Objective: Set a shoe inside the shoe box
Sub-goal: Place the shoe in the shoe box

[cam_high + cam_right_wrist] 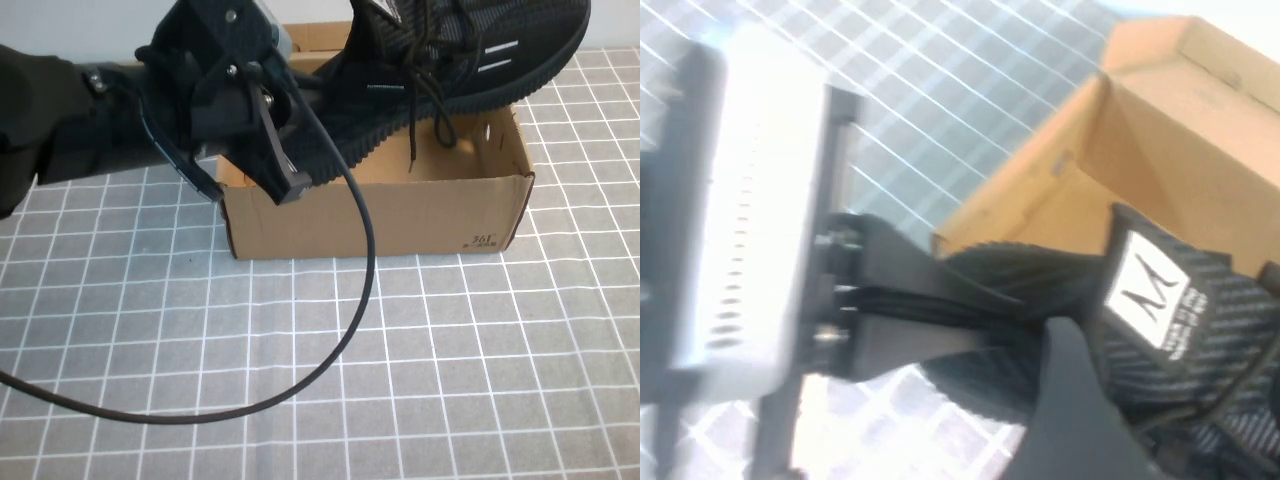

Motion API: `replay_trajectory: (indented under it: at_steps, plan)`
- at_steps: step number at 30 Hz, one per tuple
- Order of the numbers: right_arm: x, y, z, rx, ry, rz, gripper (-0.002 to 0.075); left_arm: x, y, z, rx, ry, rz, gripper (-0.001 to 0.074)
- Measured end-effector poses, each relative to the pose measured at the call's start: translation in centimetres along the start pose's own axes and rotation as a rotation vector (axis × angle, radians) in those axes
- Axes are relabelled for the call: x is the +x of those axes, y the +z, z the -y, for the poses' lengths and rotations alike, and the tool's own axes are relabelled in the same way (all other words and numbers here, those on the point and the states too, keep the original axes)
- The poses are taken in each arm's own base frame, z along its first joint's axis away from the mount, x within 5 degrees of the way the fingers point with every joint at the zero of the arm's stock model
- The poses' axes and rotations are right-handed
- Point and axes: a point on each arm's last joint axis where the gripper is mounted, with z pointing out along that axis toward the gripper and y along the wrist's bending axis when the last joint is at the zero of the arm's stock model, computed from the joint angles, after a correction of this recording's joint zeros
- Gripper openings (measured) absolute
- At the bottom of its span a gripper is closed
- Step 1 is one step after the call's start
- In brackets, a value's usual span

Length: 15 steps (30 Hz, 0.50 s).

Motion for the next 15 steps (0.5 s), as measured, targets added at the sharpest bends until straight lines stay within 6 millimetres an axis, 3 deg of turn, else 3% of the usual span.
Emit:
replay_trajectory:
  at_steps: [6, 12, 15]
  plan:
    - [-0.1, -3.6, -0.5, 0.003, -0.002, 0.068, 0.0296, -0.5, 0.5, -0.7, -0.018, 0.060, 0.010, 0.0021]
    - [0.3, -6.8, -0.4, 0.069, -0.012, 0.117, 0.0062, -1.2, 1.9, -3.0, -0.031, 0.097, 0.022, 0.0021]
    - [1.4, -8.0, -0.4, 0.086, -0.016, 0.109, 0.0008, -1.3, 2.5, -4.8, -0.015, 0.099, 0.023, 0.0021]
